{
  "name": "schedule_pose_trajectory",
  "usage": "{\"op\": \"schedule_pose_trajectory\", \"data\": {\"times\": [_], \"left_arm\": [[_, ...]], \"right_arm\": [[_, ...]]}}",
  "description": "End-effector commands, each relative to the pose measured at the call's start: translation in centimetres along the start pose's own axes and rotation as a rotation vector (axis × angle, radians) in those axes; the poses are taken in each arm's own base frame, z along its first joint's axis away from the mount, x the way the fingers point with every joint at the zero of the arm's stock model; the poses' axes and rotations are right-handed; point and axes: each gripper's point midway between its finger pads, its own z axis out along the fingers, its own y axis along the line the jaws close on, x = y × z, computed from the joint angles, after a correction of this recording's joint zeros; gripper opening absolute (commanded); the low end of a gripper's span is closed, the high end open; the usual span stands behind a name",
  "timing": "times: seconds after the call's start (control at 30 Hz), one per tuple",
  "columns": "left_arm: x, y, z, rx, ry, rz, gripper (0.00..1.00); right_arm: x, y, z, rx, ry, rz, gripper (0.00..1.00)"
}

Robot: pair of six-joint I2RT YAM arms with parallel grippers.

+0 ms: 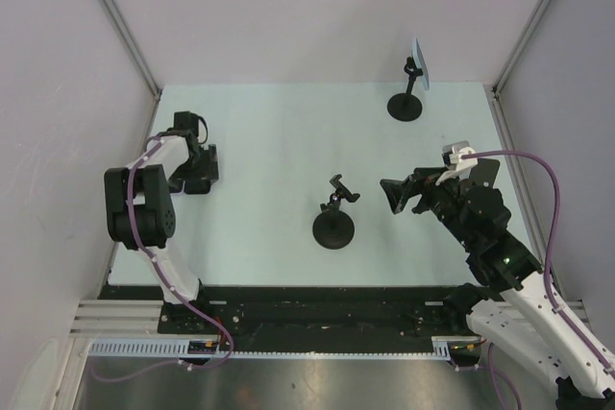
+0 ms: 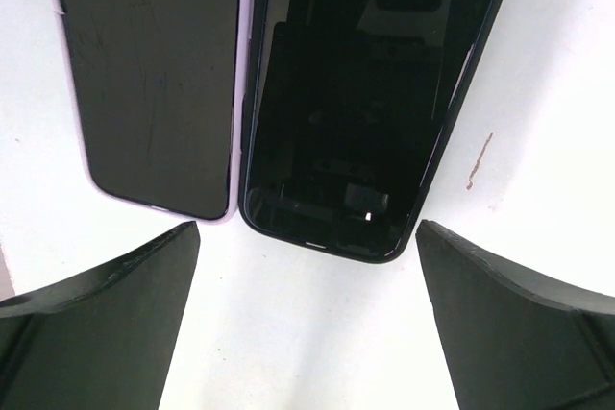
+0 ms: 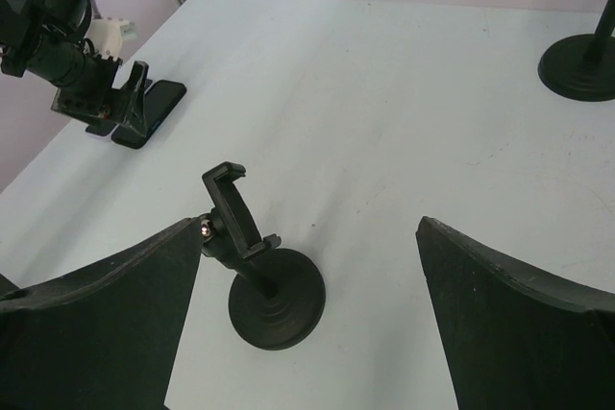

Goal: Remove the phone from the phone stand

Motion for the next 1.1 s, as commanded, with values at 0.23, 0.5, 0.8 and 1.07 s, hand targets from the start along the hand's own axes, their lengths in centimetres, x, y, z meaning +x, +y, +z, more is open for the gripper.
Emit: {"op": "schedule_pose_trajectory", "data": {"times": [0.23,0.5,0.8,1.07], "left_arm": [[-4.0,-1.5,-3.5,0.118,-0.155,-0.073,1.00],[-4.5,-4.5,-10.0,0.208,-0.318,0.000,1.00],[-1.7,-11.4,-21.3,0.383,-0.625,0.256,1.00],[1.7,-11.2,-26.2,0.531,-0.855,0.306,1.00]], "right_arm": [[-0.8,0.9,0.4,-0.046,-0.029,0.000,0.98],[1.1,2.7,2.2,-0.148,0.098,-0.022,0.97],[4.4,5.8,3.2,-0.354,0.317,-0.102,0.94],[7.6,6.3,5.9,-0.430,0.437,-0.139,0.95]]}}
